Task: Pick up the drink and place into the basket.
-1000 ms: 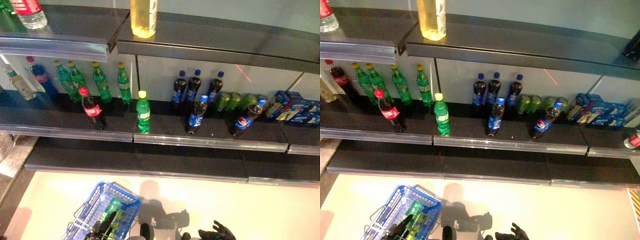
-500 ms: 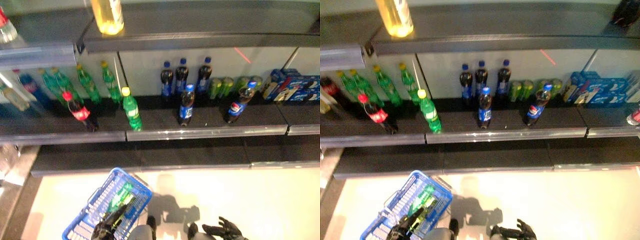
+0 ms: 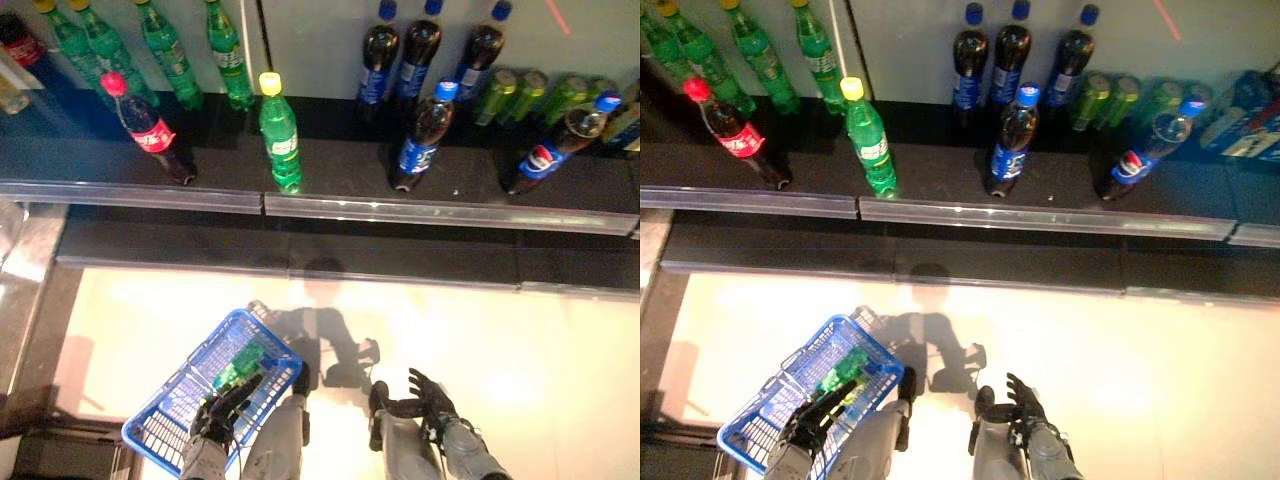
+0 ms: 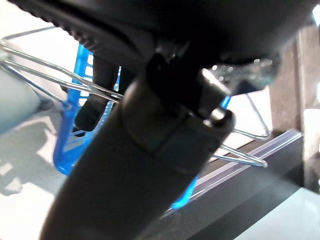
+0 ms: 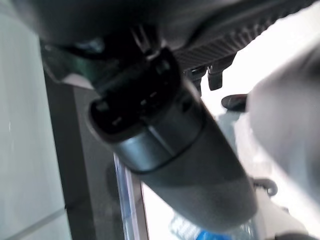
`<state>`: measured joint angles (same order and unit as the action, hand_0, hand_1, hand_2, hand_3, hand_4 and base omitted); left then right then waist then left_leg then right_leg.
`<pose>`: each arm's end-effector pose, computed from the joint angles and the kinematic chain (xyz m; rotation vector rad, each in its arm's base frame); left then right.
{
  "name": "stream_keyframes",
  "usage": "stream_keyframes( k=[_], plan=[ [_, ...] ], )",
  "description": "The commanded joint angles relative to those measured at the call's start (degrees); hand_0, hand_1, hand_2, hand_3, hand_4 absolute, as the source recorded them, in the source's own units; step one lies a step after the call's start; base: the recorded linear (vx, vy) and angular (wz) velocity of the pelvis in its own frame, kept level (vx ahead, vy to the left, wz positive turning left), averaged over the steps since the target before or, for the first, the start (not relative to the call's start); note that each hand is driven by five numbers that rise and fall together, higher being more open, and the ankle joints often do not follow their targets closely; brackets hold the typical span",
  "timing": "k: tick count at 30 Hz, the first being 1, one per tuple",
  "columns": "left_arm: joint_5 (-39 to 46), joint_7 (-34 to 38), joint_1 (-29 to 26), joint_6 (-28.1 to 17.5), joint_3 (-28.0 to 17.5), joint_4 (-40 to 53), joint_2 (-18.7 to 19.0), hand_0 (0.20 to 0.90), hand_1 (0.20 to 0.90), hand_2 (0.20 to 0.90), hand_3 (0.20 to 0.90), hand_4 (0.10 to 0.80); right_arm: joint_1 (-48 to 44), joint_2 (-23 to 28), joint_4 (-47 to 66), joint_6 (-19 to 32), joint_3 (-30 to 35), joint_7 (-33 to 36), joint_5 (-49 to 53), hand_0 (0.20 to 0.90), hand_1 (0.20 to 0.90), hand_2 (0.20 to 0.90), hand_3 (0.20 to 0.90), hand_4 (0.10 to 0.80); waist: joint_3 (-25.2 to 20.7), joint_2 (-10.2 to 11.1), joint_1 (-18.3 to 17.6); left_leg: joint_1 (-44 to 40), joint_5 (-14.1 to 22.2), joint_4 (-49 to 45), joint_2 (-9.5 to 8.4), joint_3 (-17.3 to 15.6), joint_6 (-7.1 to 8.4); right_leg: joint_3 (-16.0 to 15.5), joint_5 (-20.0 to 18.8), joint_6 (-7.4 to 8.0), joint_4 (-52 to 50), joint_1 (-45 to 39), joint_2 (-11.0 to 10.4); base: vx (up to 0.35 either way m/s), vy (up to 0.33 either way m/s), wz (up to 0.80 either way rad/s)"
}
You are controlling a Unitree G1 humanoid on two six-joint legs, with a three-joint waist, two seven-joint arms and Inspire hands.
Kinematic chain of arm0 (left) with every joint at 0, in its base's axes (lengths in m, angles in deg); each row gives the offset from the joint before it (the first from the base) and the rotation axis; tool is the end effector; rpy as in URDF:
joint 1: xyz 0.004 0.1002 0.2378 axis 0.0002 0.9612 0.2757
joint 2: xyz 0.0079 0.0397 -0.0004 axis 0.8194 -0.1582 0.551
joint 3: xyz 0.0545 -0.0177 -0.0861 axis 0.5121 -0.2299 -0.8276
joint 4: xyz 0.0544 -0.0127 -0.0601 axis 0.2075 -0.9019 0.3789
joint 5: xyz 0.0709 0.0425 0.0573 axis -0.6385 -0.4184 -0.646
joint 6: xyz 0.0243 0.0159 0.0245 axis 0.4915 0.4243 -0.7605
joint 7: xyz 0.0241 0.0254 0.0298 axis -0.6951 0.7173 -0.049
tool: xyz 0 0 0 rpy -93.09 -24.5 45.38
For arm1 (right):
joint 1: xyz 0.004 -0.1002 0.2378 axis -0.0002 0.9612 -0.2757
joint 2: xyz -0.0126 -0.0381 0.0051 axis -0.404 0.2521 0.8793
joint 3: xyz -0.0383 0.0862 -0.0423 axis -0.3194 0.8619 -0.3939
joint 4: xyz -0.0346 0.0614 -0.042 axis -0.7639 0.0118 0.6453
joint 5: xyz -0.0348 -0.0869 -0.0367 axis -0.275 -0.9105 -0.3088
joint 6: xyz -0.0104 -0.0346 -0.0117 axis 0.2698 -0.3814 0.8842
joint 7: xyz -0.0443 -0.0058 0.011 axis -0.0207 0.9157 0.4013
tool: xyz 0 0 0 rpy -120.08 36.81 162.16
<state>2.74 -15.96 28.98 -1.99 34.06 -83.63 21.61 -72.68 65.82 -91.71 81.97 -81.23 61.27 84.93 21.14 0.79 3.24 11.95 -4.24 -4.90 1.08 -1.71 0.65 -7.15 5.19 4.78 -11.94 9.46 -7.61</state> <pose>0.1281 0.2167 -0.0985 -0.6385 0.7136 0.6283 0.1522 -0.1803 -0.0874 -0.1529 0.7363 0.0105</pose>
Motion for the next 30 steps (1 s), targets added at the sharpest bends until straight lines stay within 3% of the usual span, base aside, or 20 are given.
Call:
stream_keyframes(
  k=[1,6,7,11,17,21,24,30],
  plan=[
    [1.9,-2.6,0.5,-5.8,0.0,6.8,-0.8,0.3,0.3,0.3,0.2,0.1,2.3,1.9,5.2,-0.5,-0.9,1.4,-1.8,0.9,0.9,0.9,0.9,0.8,-3.4,0.9,1.0,0.3,-2.2,1.5,2.23,1.0,2.62,-2.0,-5.8,-1.3,4.2,-2.3,-0.1,0.042,-0.119,0.15],
    [-0.9,-1.9,-1.6,-5.0,1.9,7.4,-1.4,0.3,0.3,0.3,0.2,0.1,1.9,2.1,6.0,1.6,-3.3,3.8,-3.5,0.9,0.9,0.9,0.9,0.8,-1.2,0.7,1.4,3.4,-4.0,0.8,4.06,-3.9,3.96,-7.4,-4.8,-2.15,4.1,-2.7,-0.3,-0.063,-0.116,0.52],
    [-1.3,-1.2,-1.6,-4.7,2.0,6.8,-1.4,0.3,0.3,0.3,0.2,0.1,1.6,2.2,6.6,1.4,-3.4,4.7,-3.7,0.9,0.9,0.9,0.9,0.8,-0.9,0.7,1.6,3.7,-4.0,0.3,4.03,-3.5,4.05,-7.9,-4.5,-2.2,3.3,-2.6,-0.5,0.039,0.022,0.83],
    [-1.6,-1.2,2.1,-5.9,0.8,5.3,-0.2,0.3,0.3,0.3,0.2,0.1,2.2,4.5,15.2,-1.1,-5.6,4.4,-8.0,0.9,0.9,0.9,0.9,0.8,0.3,2.6,2.5,6.6,-2.5,-6.6,2.82,4.4,3.97,-4.2,-4.3,-2.58,0.6,-0.5,-1.1,0.097,0.086,0.19],
    [-2.3,-0.6,0.3,-6.3,2.7,8.7,2.8,0.3,0.3,0.3,0.2,0.1,1.7,9.2,27.4,-1.5,-10.2,4.5,-13.6,0.9,0.9,0.9,0.9,0.8,3.6,3.2,1.9,8.6,-2.1,-6.1,2.11,2.8,3.11,-3.6,-5.3,-1.66,-1.6,4.5,-1.1,-0.033,0.105,-0.21],
    [-4.0,1.2,-0.1,-5.4,5.1,14.3,5.1,0.3,0.3,0.3,0.2,0.1,-1.3,15.1,42.9,-2.1,-12.4,2.5,-17.8,0.9,0.9,0.9,0.9,0.8,5.8,3.7,2.3,9.4,-1.6,-6.6,1.66,2.3,2.56,-3.4,-6.5,-0.4,-1.5,5.6,-1.8,-0.054,0.012,0.01],
    [-4.6,2.5,0.0,-5.9,6.8,15.8,5.8,0.3,0.3,0.3,0.2,0.1,-5.7,18.9,58.6,1.4,-7.5,0.9,-12.0,0.9,0.9,0.9,0.9,0.8,6.3,4.7,2.4,9.0,-1.3,-6.2,2.01,1.7,2.67,-3.2,-7.0,0.14,0.5,4.1,-1.7,-0.029,-0.044,-0.03],
    [-6.5,2.4,0.0,-6.1,5.7,14.5,4.5,0.3,0.3,0.3,0.2,0.1,-11.4,16.9,70.3,6.3,2.7,4.7,-5.5,0.9,0.9,0.9,0.9,0.8,4.9,5.2,2.5,9.4,-0.3,-7.5,2.59,1.2,2.9,-3.9,-6.4,0.27,1.7,1.7,-1.6,-0.011,-0.039,-0.04]
  ],
)
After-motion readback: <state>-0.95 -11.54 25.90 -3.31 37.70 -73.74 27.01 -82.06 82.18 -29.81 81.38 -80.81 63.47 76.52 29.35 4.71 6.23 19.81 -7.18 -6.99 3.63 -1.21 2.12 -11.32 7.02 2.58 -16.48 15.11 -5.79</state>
